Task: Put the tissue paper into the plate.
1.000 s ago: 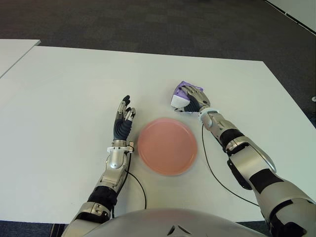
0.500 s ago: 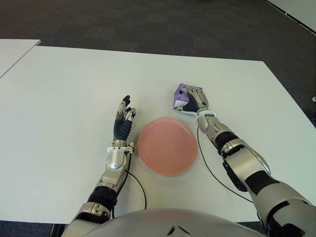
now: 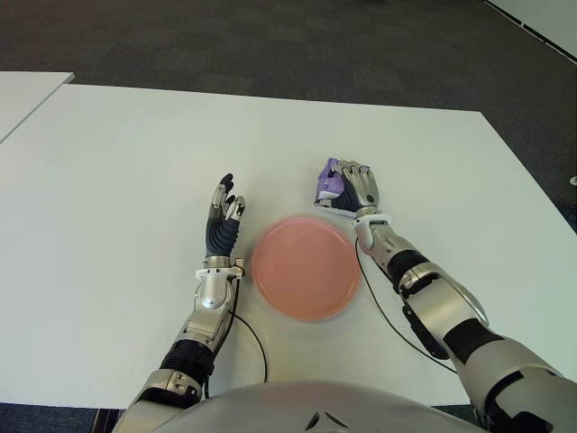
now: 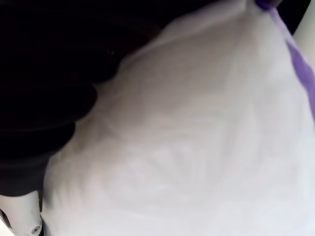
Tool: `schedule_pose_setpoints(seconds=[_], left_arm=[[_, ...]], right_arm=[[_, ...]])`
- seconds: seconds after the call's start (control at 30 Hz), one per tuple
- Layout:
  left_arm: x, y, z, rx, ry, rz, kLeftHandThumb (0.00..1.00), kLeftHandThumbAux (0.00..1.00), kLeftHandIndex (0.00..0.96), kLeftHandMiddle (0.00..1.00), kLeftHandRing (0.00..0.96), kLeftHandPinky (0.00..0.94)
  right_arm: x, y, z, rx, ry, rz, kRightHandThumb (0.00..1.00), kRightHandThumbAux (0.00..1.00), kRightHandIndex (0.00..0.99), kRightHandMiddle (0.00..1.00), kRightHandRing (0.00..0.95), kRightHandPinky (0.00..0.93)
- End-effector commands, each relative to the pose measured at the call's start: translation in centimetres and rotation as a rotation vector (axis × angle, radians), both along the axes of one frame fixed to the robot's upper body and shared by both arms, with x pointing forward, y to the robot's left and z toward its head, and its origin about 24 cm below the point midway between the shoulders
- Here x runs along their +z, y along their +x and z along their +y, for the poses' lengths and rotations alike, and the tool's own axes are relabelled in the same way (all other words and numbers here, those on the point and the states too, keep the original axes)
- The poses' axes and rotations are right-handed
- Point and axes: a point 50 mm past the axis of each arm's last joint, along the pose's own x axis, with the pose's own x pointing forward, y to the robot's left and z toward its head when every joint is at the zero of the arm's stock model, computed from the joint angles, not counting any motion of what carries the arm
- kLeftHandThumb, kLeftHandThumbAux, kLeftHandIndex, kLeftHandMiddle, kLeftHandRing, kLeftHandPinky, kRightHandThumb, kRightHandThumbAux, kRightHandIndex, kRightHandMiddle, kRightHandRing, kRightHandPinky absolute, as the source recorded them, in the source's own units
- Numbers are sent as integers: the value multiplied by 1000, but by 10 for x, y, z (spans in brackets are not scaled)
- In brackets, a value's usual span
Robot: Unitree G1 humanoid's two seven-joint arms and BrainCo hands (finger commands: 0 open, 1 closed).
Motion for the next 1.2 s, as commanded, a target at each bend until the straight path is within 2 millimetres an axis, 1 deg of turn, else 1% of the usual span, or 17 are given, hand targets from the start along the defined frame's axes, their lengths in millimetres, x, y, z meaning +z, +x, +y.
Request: schedule_pose_setpoints(seconds=[0.03,0.13,0.4,0.8,1.0,1.2], left_arm=[[-65,-67,26,0,130,315,0,381,0,0,0,0],[-66,-67,25,4,134,322,0,378,0,0,0,0],[-67,-67,26,8,136,331,0,374,0,5,0,0],[-67,-66,26,7,140,327,0,363,0,6,0,0],[-67,-66,26,9,135,330,0,375,0,11,0,0],[-65,-63,23,14,117,329,0,392,0,14,0,0]], right_arm=[[-64,-48,-12,-10,-140,263,748,710,439,892,876,851],[-61,-47,-12,14,-162,225,748,711,439,894,876,841],[-55,-47,-13,75,-216,123,749,709,440,887,873,853],[-53,-46,-12,93,-186,121,755,707,440,864,857,842],[-53,-46,-12,81,-134,137,756,708,440,859,846,821],[-54,-48,-13,69,-96,140,754,708,440,859,847,824]])
